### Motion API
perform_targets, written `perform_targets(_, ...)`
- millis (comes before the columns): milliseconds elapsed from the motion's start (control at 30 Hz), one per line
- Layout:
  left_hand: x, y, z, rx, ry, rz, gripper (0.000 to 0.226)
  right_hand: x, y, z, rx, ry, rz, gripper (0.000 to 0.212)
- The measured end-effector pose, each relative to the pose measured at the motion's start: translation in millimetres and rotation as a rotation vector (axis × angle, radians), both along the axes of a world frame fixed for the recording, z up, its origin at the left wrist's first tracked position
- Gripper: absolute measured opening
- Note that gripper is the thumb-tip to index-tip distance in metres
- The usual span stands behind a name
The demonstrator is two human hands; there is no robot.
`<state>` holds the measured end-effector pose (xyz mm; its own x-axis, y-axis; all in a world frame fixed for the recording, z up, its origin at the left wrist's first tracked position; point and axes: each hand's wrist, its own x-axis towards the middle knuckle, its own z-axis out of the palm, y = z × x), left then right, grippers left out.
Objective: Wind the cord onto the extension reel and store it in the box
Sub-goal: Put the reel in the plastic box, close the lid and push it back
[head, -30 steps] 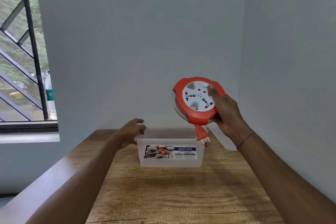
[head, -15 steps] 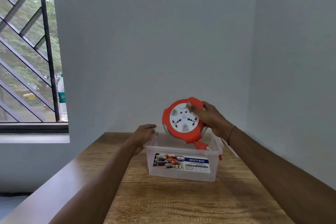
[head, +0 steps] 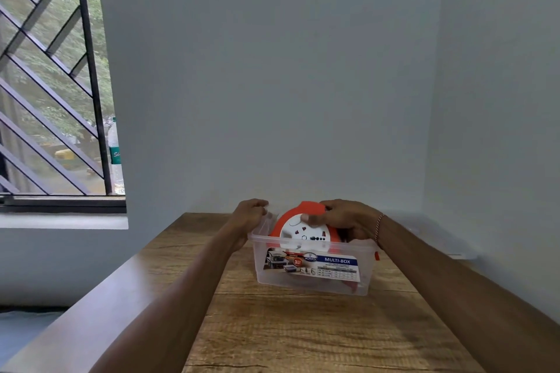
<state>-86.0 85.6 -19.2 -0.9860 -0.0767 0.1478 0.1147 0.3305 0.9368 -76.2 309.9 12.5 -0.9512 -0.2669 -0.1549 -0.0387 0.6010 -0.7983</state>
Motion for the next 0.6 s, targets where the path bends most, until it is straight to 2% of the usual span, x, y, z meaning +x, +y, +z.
perform_targets(67,-1,0,0,-0.022,0.001,-0.002,0.038,-2,-1,-3,0.086,0.022,0.004,0.073)
perform_targets(200,-2,1,0,-0.055,0.004,0.014,0.039,4,-3,-3,0.457,0.168,-0.015,0.070)
perform_targets(333,-3,0,1,-0.054,0.003,0.018,0.039,4,-6,-5,0.603,0.254,0.002,0.069)
perform_targets(433,-3,-1,1,-0.102,0.014,0.021,0.038,6,-2,-7,0.712,0.443,-0.036,0.058)
perform_targets(533,-5,-1,3,-0.241,0.046,0.032,0.038,13,17,-4,0.525,0.722,-0.163,0.049)
perform_targets(600,-7,-1,6,-0.426,0.100,0.048,0.039,15,40,-3,0.349,0.861,-0.248,0.037)
